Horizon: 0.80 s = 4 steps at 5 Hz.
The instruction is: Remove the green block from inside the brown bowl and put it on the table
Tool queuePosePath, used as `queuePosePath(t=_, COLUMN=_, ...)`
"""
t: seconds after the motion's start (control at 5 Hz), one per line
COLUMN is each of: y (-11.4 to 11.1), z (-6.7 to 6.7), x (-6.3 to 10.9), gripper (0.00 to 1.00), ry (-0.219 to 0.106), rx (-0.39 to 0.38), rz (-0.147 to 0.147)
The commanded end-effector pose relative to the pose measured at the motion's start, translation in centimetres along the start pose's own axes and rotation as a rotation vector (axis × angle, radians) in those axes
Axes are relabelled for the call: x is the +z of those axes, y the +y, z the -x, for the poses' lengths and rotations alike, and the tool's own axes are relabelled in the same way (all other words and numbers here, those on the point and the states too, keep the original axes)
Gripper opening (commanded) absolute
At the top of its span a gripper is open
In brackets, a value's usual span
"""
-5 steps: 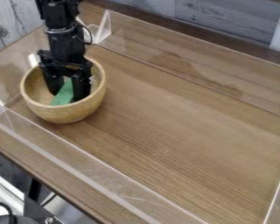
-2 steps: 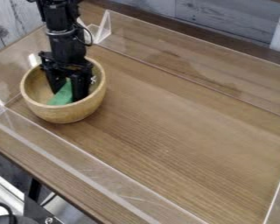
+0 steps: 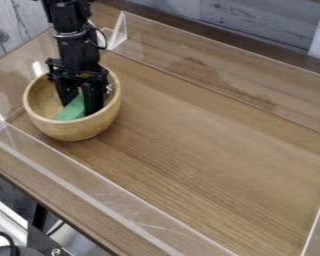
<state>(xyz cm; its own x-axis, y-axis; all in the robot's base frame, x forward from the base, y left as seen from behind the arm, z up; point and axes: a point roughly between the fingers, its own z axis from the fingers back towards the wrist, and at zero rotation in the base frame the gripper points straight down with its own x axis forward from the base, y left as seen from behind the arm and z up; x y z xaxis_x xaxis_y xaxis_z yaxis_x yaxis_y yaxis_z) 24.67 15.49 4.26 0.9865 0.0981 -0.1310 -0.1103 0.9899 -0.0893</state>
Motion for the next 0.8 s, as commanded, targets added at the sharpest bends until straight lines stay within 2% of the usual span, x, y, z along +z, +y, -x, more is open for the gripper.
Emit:
queuePosePath(t=0.0, y=0.0, z=-0.7, x=3.8, gripper=0.0, ry=-0.103, rx=0.001, rz=-0.032)
queuePosePath(t=0.2, y=-1.4, z=-0.6, x=6.3, gripper=0.0, ry=-0.143, rx=-0.008, rz=-0.007)
queuePosePath(t=0.4, y=-3.9, z=-0.5, x=8.5, gripper=0.0, ry=-0.171, rx=-0.033, rz=0.022)
queuePosePath(t=0.6, y=-7.4, z=-0.4, x=8.7, gripper=0.0, ry=-0.161, rx=-0.073, rz=0.046)
